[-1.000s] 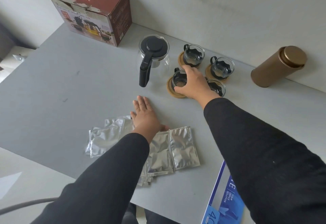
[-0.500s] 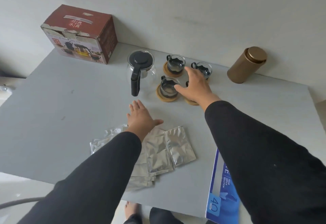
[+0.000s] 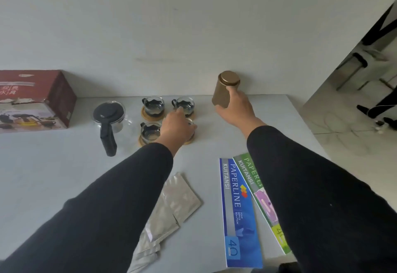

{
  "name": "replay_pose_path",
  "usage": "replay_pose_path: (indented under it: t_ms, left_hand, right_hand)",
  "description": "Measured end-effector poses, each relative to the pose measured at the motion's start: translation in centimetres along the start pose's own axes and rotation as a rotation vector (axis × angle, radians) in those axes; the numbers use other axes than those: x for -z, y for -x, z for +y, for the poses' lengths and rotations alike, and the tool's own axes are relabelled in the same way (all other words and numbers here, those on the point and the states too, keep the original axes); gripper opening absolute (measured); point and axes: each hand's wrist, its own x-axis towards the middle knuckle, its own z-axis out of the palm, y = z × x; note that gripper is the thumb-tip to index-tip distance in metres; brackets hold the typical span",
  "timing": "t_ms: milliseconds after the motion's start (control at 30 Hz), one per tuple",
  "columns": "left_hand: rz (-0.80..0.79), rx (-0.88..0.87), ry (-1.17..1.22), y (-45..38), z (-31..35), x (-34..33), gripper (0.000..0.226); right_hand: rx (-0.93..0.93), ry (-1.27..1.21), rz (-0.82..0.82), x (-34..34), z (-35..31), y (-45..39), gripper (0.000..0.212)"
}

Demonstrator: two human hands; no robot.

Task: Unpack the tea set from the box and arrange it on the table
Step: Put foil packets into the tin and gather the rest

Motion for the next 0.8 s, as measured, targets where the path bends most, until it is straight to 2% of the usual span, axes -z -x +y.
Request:
replay_pose_path:
  t_ms: [200,500,633,733,800]
  left_hand:
    - [-0.042,-0.054,0.032,-6.4,6.6,-3.0,0.079]
    - [-0.082,0.057,0.262,-15.9,11.6,-9.7,0.105]
    - [-0.05,0.106,0.415,-18.4,12.7,-11.1,0.106]
    - [0.026,0.112,0.518,-19.8,13.2,-12.4,0.094]
    - [0.066,0.129,0.6,-20.5,13.6,-13.0,0.096]
  right_hand:
    - [-0.045,0.0,0.001,2.2,5.0,-6.6,0.067]
    - [0.087,0.013,-0.059,-0.4,8.4,-18.0,0.06]
    - [0.13,0.025,-0.076,-2.0,9.0,-20.5,0.062]
    - [0.157,0.061,-0.044,-2.6,9.4,-21.5,0.064]
    - [0.169,0.082,-0.032,-2.8,9.6,-22.1,0.067]
